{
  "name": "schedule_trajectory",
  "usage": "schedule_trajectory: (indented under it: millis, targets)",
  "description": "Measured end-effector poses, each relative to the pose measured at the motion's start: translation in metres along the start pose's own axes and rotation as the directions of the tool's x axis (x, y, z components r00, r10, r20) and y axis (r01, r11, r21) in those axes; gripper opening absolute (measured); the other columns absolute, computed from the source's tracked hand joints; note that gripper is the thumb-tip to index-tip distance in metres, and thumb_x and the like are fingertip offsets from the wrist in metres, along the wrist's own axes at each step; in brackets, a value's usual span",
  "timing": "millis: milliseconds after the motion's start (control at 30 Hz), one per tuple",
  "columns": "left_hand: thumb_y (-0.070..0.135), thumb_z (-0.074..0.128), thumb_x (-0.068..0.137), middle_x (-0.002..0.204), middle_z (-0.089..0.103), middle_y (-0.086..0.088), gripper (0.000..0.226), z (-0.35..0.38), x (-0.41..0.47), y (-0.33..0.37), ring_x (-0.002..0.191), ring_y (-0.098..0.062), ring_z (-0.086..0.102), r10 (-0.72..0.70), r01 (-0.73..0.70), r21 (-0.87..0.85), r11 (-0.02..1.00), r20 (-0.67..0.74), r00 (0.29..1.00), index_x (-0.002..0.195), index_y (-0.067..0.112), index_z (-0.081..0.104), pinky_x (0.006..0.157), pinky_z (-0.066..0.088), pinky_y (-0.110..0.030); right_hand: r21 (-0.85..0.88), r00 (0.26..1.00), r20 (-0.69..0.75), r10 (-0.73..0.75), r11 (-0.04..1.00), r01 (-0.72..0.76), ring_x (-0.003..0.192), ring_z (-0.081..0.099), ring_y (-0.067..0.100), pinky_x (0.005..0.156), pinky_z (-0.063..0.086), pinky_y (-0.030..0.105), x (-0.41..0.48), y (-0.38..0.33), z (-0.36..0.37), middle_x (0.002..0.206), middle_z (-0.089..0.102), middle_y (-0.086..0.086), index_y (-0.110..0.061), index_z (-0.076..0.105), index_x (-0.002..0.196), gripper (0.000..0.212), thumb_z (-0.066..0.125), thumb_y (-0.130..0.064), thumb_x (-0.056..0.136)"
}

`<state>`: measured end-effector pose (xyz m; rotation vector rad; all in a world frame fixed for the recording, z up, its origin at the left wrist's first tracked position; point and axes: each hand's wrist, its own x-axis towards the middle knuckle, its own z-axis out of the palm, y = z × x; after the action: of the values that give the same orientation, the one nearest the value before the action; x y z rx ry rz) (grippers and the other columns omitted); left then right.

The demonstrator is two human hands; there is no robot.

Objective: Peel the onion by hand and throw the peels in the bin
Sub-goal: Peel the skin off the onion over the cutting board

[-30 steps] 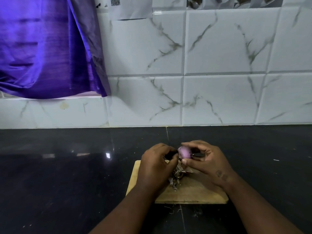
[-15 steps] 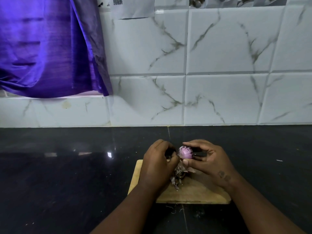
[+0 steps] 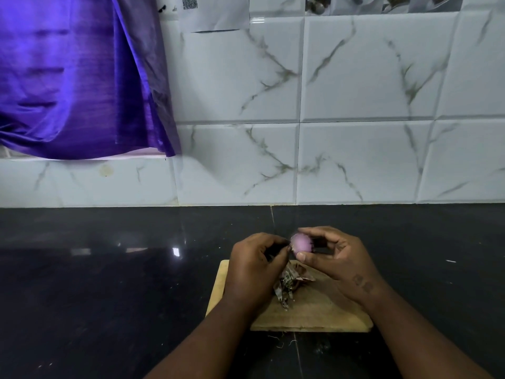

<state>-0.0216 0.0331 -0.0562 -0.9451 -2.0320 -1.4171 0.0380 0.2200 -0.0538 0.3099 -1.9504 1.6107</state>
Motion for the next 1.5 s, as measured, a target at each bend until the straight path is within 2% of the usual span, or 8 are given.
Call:
schedule_trajectory:
  millis: [233, 533, 700, 833, 933, 1200, 1333, 1500]
  targets:
    - [0.009, 0.081, 0.082, 0.078, 0.07, 0.012, 0.013, 0.002, -0.001, 0.001, 0.075, -0.008, 0.066, -0.031, 0.032, 0.032, 0.999, -0.028, 0.999, 0.084, 0.021, 0.077, 0.066, 0.056, -0.03, -0.042, 0.999, 0.028, -0.025, 0.999, 0.026, 0.107, 0.073, 0.019, 0.088, 0.061, 0.028, -0.002, -0.001, 0.004, 0.115, 0.072, 0.003, -0.013, 0.077, 0.114, 0.049, 0.089, 0.004, 0.069]
    - [0.014, 0.078, 0.083, 0.079, 0.066, 0.01, 0.009, 0.002, -0.002, 0.003, 0.074, -0.009, 0.062, 0.068, -0.064, 0.119, 0.991, -0.024, 0.997, 0.084, 0.02, 0.072, 0.065, 0.052, -0.03, -0.018, 0.999, 0.044, -0.008, 1.0, 0.009, 0.106, 0.075, 0.018, 0.085, 0.059, 0.023, -0.002, -0.006, 0.002, 0.116, 0.076, 0.004, -0.014, 0.078, 0.112, 0.045, 0.088, 0.002, 0.071]
    - [0.013, 0.082, 0.086, 0.078, 0.071, 0.009, 0.013, -0.007, 0.009, -0.011, 0.071, -0.006, 0.066, -0.166, 0.169, 0.004, 0.986, -0.19, 0.968, 0.084, 0.024, 0.077, 0.065, 0.058, -0.032, -0.028, 0.993, 0.112, 0.021, 0.999, -0.018, 0.109, 0.074, 0.021, 0.091, 0.059, 0.032, -0.006, -0.006, -0.004, 0.119, 0.076, 0.004, -0.016, 0.078, 0.114, 0.046, 0.089, -0.007, 0.07]
    - [0.022, 0.071, 0.09, 0.085, 0.072, 0.012, 0.009, -0.002, -0.002, 0.003, 0.077, -0.005, 0.066, 0.007, -0.005, 0.119, 0.993, -0.011, 1.0, 0.093, 0.023, 0.079, 0.071, 0.058, -0.034, -0.007, 0.997, 0.065, 0.038, 0.999, -0.038, 0.111, 0.073, 0.018, 0.098, 0.059, 0.034, -0.003, -0.008, -0.004, 0.119, 0.077, 0.002, -0.016, 0.077, 0.116, 0.047, 0.087, -0.015, 0.07]
    - [0.029, 0.061, 0.087, 0.089, 0.073, 0.013, 0.021, -0.003, 0.0, 0.0, 0.081, -0.003, 0.066, 0.015, -0.011, 0.183, 0.983, -0.017, 1.0, 0.094, 0.025, 0.08, 0.073, 0.058, -0.035, 0.036, 0.996, 0.055, 0.066, 0.997, -0.068, 0.111, 0.074, 0.019, 0.096, 0.059, 0.034, -0.004, -0.007, -0.001, 0.117, 0.078, 0.002, -0.017, 0.077, 0.117, 0.045, 0.084, -0.016, 0.072]
    - [0.047, 0.065, 0.089, 0.08, 0.065, 0.013, 0.022, -0.004, 0.001, -0.004, 0.074, -0.007, 0.062, 0.037, -0.033, 0.166, 0.986, -0.022, 0.999, 0.085, 0.027, 0.074, 0.064, 0.055, -0.038, 0.193, 0.987, 0.045, 0.151, 0.969, -0.157, 0.115, 0.072, 0.029, 0.1, 0.057, 0.046, -0.002, -0.009, -0.003, 0.119, 0.077, 0.011, -0.012, 0.073, 0.123, 0.048, 0.078, -0.007, 0.076]
    - [0.036, 0.07, 0.092, 0.088, 0.07, 0.014, 0.014, -0.004, 0.001, -0.001, 0.08, -0.006, 0.067, 0.088, -0.086, 0.086, 0.993, -0.014, 0.996, 0.097, 0.025, 0.078, 0.068, 0.056, -0.031, 0.209, 0.986, 0.051, 0.161, 0.963, -0.169, 0.116, 0.071, 0.031, 0.102, 0.054, 0.051, -0.003, -0.008, -0.002, 0.12, 0.076, 0.012, -0.012, 0.074, 0.122, 0.046, 0.077, 0.002, 0.078]
    - [0.023, 0.081, 0.091, 0.089, 0.075, 0.015, 0.007, -0.003, 0.0, -0.002, 0.082, -0.004, 0.07, 0.081, -0.079, 0.058, 0.995, -0.024, 0.996, 0.098, 0.023, 0.082, 0.07, 0.057, -0.024, 0.179, 0.985, 0.061, 0.158, 0.97, -0.167, 0.116, 0.071, 0.028, 0.102, 0.055, 0.05, -0.004, -0.009, -0.001, 0.121, 0.076, 0.01, -0.013, 0.076, 0.12, 0.046, 0.077, 0.009, 0.079]
